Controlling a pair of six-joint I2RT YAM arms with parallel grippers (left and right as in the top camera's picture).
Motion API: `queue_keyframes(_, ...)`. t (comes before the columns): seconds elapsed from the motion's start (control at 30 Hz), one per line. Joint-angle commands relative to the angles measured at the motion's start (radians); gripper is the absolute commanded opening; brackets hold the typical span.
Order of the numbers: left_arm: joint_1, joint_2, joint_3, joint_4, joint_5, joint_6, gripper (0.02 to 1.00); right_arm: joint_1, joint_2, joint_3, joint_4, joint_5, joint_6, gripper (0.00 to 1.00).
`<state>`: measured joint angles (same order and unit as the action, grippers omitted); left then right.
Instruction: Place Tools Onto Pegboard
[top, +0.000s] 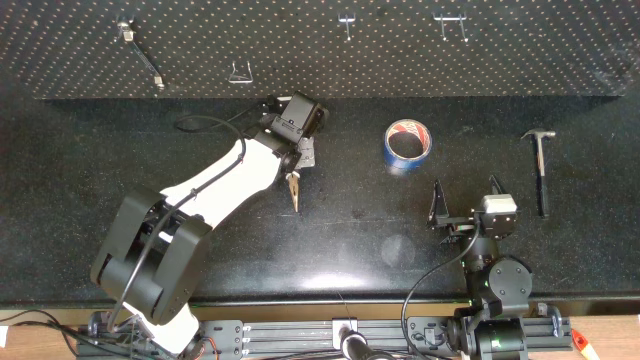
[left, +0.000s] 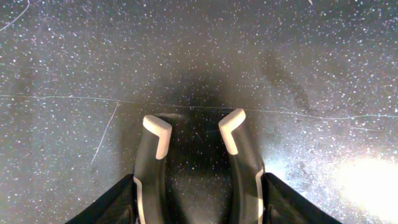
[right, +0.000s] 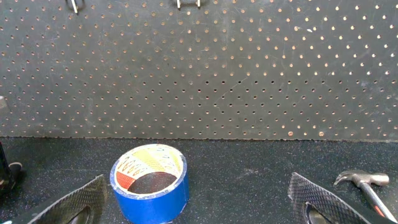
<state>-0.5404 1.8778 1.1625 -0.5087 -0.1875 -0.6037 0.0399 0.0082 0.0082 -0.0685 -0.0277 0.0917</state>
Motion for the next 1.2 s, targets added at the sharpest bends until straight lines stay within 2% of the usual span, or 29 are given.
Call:
queue_keyframes(0.03, -0.004, 0.032, 0.008, 0.0, 0.008, -0.018, 0.257, 0.005, -0.006, -0.004, -0.003, -0.002, -0.011, 0.947)
queue_keyframes(0.07, -0.004, 0.032, 0.008, -0.001, 0.008, -0.018, 0.222, 0.005, -0.006, -0.004, -0.003, -0.002, -0.011, 0.947)
queue_keyframes(0.13, -0.005, 0.02, 0.008, -0.023, 0.008, -0.017, 0.029, 0.005, -0.006, -0.004, -0.003, -0.002, -0.011, 0.947)
queue_keyframes(0.27, -0.005, -0.199, 0.008, -0.216, 0.005, -0.017, 0.029, 0.005, -0.006, -0.004, -0.003, -0.002, -0.011, 0.947)
queue_keyframes(0.33, -0.003, -0.418, 0.008, -0.347, -0.045, -0.017, 0.029, 0.005, -0.006, -0.004, -0.003, -0.002, -0.011, 0.947)
queue_keyframes(0.43, 0.01, -0.645, 0.008, -0.419, -0.1, -0.016, 0.029, 0.005, -0.006, -0.004, -0.003, -0.002, -0.011, 0.947)
queue_keyframes(0.5, 0.031, -0.734, 0.008, -0.441, -0.106, -0.017, 0.027, 0.005, -0.006, -0.004, -0.003, -0.002, -0.011, 0.947)
queue_keyframes(0.57, 0.046, -0.776, 0.008, -0.427, -0.2, -0.017, 0.027, 0.005, -0.006, -0.004, -0.003, -0.002, -0.011, 0.947)
queue_keyframes(0.63, 0.046, -0.732, 0.008, -0.324, -0.41, -0.016, 0.029, 0.005, -0.006, -0.004, -0.003, -0.002, -0.011, 0.947)
queue_keyframes(0.67, 0.046, -0.677, 0.008, -0.193, -0.51, 0.039, 0.029, 0.005, -0.006, -0.004, -0.003, -0.002, -0.011, 0.95)
queue_keyframes(0.7, 0.046, -0.645, 0.008, -0.099, -0.537, 0.109, 0.029, 0.005, -0.006, -0.004, -0.003, -0.002, -0.011, 0.947)
queue_keyframes(0.77, 0.051, -0.561, 0.008, 0.191, -0.546, 0.304, 0.027, 0.005, -0.006, -0.004, -0.003, -0.002, -0.011, 0.947)
queue_keyframes(0.9, 0.113, -0.457, 0.008, 0.45, -0.525, 0.359, 0.027, 0.005, -0.006, -0.004, -0.003, -0.002, -0.011, 0.947)
queue_keyframes(1.03, 0.167, -0.413, 0.008, 0.562, -0.492, 0.385, 0.029, 0.005, -0.006, -0.004, -0.003, -0.002, -0.011, 0.947)
queue_keyframes(1.2, 0.169, -0.37, 0.008, 0.65, -0.455, 0.385, 0.029, 0.005, -0.006, -0.004, -0.003, -0.002, -0.011, 0.95)
